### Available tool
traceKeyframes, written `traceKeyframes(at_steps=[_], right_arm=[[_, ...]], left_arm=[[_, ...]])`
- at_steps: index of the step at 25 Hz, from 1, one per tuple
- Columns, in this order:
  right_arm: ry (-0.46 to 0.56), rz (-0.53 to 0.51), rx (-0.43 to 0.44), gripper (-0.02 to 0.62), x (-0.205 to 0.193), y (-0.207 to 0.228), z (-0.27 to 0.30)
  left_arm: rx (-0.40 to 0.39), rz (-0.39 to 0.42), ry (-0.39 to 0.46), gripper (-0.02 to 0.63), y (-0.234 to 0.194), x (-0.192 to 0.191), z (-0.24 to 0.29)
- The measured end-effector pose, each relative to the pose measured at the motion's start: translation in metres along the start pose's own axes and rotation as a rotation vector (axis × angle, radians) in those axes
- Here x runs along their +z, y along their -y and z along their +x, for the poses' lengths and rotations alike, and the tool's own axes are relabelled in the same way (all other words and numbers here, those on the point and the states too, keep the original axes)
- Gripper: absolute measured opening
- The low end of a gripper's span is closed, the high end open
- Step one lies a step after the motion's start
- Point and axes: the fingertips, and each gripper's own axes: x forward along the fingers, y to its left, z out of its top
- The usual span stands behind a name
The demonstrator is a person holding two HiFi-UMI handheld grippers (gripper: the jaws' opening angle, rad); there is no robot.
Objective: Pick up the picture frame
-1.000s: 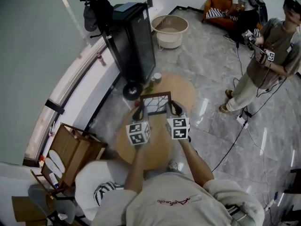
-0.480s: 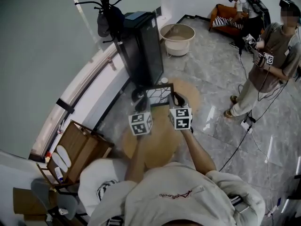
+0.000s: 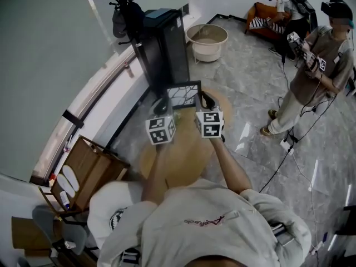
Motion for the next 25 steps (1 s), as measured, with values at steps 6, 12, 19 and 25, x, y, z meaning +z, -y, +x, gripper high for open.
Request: traceKeyframes(at_steps=[6, 12, 19, 25], right_arm=[[0.015, -0.006, -0.001, 0.077, 0.010, 0.003, 0.002], [0.016, -0.012, -0.002, 0.077, 0.010, 0.009, -0.003], [0.021, -0.015, -0.012, 0.077, 0.011, 0.019, -0.009], [0.030, -0.029, -0.013, 0.077, 0.018, 0.024, -0.015]], left_arm=[[0.003, 0.004, 0.014, 0.072, 0.001, 0.009, 0.003], [0.003, 0.008, 0.017, 0.072, 0.008, 0.009, 0.004], [-0.006, 0.015, 0.022, 0.072, 0.020, 0.011, 0.005], [-0.013, 0.021, 0.018, 0.072, 0.029, 0.010, 0.007]])
